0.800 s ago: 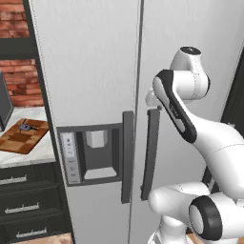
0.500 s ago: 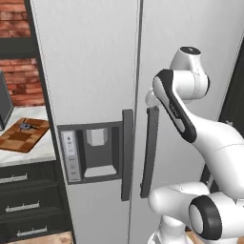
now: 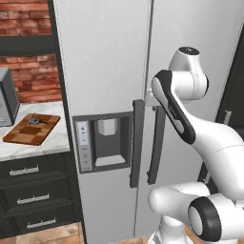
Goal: Retrieve a lemon from the fridge and place it on the cutting board with the fish.
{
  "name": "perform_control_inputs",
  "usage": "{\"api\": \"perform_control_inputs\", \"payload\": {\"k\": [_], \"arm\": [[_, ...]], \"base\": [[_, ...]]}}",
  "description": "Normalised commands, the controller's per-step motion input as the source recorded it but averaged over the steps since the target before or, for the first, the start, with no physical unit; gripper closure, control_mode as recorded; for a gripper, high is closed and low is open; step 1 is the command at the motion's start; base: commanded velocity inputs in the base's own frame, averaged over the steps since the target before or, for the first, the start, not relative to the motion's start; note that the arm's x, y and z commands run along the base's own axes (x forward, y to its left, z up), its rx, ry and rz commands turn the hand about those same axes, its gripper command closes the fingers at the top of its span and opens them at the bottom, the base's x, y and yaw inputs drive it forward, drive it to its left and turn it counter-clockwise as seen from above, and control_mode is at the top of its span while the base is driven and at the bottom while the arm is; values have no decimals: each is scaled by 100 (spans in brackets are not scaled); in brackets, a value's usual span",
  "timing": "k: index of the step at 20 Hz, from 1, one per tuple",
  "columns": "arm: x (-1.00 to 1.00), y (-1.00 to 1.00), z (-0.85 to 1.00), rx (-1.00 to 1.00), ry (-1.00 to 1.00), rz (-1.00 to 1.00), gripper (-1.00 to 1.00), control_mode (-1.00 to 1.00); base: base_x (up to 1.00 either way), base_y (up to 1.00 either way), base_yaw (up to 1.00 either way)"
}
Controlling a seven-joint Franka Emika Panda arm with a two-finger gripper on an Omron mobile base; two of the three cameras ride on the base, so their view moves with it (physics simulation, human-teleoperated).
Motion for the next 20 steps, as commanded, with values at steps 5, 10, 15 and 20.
{"api": "perform_control_inputs", "payload": {"k": [5,10,15,20], "arm": [[0,0,0,0,0,0,-100,100],[0,0,0,0,0,0,-100,100],[0,0,0,0,0,0,-100,100],[0,0,0,0,0,0,-100,100]], "base": [[-38,0,-7],[-32,0,0],[-39,0,0],[-41,0,0]]}}
